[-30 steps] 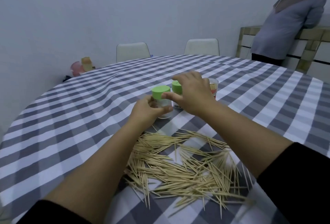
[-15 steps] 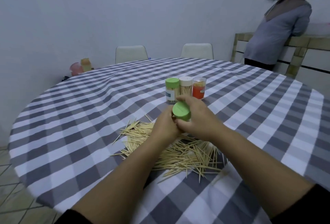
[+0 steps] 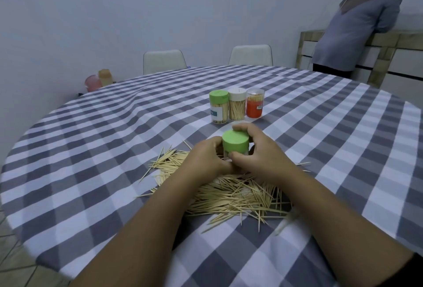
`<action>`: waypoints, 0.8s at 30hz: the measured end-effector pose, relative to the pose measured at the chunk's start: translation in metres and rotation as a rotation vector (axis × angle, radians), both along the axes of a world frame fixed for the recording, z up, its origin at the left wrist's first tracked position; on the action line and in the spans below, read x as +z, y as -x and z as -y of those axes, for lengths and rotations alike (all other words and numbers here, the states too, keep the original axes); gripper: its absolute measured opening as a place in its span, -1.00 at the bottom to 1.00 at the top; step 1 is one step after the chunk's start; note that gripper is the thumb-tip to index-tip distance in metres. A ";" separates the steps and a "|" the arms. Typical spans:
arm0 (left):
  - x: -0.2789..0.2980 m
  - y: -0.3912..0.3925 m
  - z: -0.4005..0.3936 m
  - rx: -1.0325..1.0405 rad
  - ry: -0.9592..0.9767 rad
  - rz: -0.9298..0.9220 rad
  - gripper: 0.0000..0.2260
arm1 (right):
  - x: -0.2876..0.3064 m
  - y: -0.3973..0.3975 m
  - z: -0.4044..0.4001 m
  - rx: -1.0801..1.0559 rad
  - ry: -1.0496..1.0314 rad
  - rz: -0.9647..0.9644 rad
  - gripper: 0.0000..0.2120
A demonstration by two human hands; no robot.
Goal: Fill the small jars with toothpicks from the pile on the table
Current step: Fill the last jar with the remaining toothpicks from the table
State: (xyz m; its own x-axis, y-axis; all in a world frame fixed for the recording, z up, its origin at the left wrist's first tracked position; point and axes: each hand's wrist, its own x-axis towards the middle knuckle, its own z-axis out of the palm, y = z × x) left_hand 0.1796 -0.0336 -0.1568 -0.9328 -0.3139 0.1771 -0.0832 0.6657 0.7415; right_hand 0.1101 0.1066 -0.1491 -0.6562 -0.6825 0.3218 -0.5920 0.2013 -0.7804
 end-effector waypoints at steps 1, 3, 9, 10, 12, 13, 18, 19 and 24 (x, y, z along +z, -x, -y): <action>0.001 -0.002 -0.001 0.010 0.004 0.010 -0.57 | 0.000 0.000 0.000 0.002 -0.014 0.012 -0.47; 0.002 -0.003 -0.002 0.031 0.039 0.033 -0.71 | 0.005 0.000 0.001 -0.029 -0.063 -0.009 -0.45; 0.006 -0.003 -0.010 0.035 0.145 0.086 -0.70 | 0.044 -0.007 0.018 -0.352 -0.660 -0.543 -0.25; 0.005 -0.003 -0.010 0.038 0.123 0.087 -0.68 | 0.050 -0.009 0.023 -0.355 -0.752 -0.553 -0.24; 0.003 -0.003 -0.007 0.033 0.032 0.083 -0.63 | 0.059 -0.010 0.031 -0.303 -0.885 -0.547 -0.32; 0.003 -0.003 -0.006 0.018 0.000 0.081 -0.66 | 0.062 -0.010 0.034 -0.257 -0.926 -0.551 -0.38; 0.000 -0.002 -0.002 -0.062 -0.028 0.069 -0.73 | 0.081 -0.007 0.029 0.037 -1.021 -0.544 -0.61; 0.000 -0.001 -0.002 -0.057 -0.039 0.076 -0.71 | 0.084 -0.006 0.028 0.080 -1.012 -0.508 -0.61; -0.002 0.001 -0.003 -0.060 -0.042 0.070 -0.67 | 0.088 0.000 0.016 0.161 -0.818 -0.261 -0.47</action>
